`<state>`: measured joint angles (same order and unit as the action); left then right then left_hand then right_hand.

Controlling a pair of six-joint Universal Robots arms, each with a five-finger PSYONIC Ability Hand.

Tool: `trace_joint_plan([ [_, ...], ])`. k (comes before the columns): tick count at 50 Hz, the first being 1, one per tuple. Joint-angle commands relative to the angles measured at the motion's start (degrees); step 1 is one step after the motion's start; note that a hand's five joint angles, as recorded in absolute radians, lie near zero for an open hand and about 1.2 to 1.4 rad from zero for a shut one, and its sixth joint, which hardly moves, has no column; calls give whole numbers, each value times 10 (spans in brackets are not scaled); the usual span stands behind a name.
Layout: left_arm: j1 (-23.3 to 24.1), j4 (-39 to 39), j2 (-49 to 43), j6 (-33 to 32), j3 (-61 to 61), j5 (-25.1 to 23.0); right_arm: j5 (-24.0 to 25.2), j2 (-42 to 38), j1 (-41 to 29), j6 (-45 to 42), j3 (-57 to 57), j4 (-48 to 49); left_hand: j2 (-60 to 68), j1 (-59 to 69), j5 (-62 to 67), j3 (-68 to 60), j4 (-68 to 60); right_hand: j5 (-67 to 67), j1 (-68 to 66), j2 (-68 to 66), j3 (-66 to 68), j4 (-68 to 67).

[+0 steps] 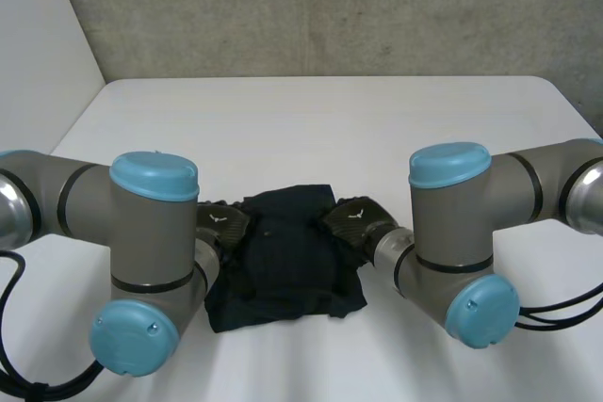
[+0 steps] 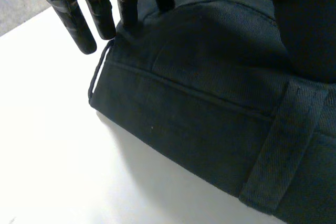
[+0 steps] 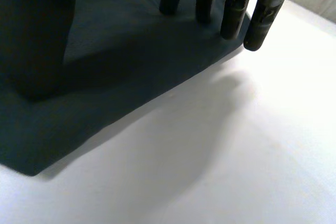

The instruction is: Fold the shorts.

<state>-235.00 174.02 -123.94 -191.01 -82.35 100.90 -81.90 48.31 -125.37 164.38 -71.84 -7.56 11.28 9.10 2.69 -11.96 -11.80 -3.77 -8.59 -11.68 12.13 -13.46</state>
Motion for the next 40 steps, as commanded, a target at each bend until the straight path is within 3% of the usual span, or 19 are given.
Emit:
trace_joint_plan([
  [1, 3, -1, 53, -4, 14, -14, -5, 70, 5, 2, -1, 1, -13, 9, -27, 20, 18, 38, -14, 17, -21, 35],
  [8, -25, -28, 167, 0, 50, -80, -11, 183, 14, 11, -4, 10, -13, 9, -27, 20, 18, 38, -14, 17, -21, 35],
  [14, -100, -77, 253, 51, 100, -111, -88, 277, 70, 34, -7, 15, -13, 9, -27, 20, 18, 38, -14, 17, -21, 35],
  [18, -141, -181, 266, 99, 166, -115, -128, 316, 100, 37, -8, -9, -13, 9, -27, 20, 18, 38, -14, 17, -21, 35],
  [22, -148, -263, 266, 113, 188, -117, -130, 334, 122, 38, -10, -33, -13, 9, -27, 20, 18, 38, -14, 17, -21, 35],
  [40, -142, -237, 272, 112, 163, -116, -128, 349, 130, 88, -12, -39, -13, 9, -27, 20, 18, 38, -14, 17, -21, 35],
])
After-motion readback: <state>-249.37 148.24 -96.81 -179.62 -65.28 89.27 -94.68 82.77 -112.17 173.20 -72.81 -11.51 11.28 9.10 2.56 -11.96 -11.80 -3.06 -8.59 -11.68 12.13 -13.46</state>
